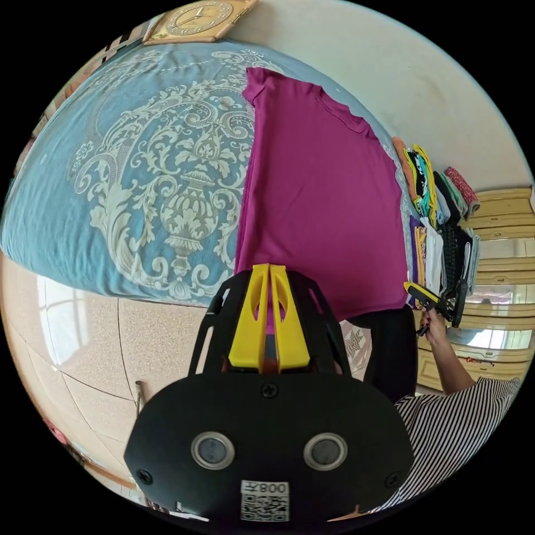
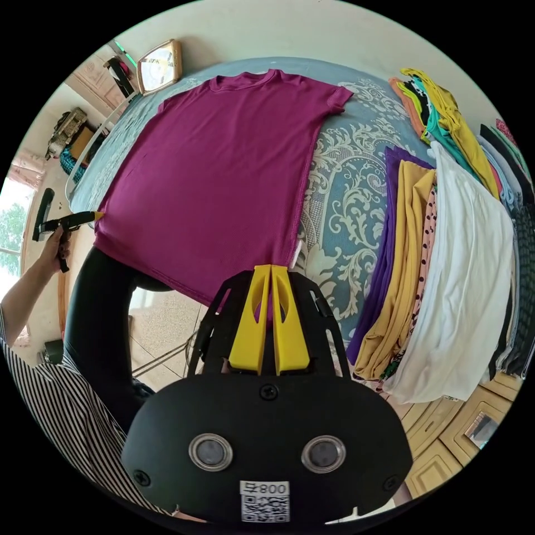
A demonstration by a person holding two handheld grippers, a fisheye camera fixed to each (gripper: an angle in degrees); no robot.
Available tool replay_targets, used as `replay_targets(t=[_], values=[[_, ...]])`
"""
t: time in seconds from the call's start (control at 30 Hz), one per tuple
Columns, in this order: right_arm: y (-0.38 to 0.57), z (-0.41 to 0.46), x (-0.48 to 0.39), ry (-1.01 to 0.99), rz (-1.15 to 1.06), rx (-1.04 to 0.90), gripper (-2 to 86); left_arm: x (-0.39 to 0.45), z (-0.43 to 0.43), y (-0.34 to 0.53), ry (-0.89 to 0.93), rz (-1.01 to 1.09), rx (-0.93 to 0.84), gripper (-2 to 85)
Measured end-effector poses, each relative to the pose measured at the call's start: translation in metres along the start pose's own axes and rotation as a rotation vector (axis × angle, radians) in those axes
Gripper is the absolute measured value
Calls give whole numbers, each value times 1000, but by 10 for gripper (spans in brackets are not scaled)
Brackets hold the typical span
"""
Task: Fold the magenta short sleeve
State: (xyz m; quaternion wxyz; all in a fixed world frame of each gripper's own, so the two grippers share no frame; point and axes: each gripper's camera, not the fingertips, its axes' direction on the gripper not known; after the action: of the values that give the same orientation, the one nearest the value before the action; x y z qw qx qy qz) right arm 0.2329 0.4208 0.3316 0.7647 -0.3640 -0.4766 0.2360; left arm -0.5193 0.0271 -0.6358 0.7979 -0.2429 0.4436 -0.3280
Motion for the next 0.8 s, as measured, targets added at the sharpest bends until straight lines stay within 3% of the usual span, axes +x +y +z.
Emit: replay_targets(t=[0.1,0.2,0.43,0.53,0.8], values=[[-15,-9,-4,0,24,-13,1,21,-2,-17,-66,79,54,1],[-26,-7,-3,-23,68,-5,1,23,34,-42,-84,76,-107,1],[-57,-39,10,-174,159,99,1,41,33,-91,24,81,76,1],[-105,-53,9,-230,90,171,1,59,44,-144,65,141,99,1],[-326,-73,5,-128,-67,283,0,94,75,-328,-35,187,189,2]])
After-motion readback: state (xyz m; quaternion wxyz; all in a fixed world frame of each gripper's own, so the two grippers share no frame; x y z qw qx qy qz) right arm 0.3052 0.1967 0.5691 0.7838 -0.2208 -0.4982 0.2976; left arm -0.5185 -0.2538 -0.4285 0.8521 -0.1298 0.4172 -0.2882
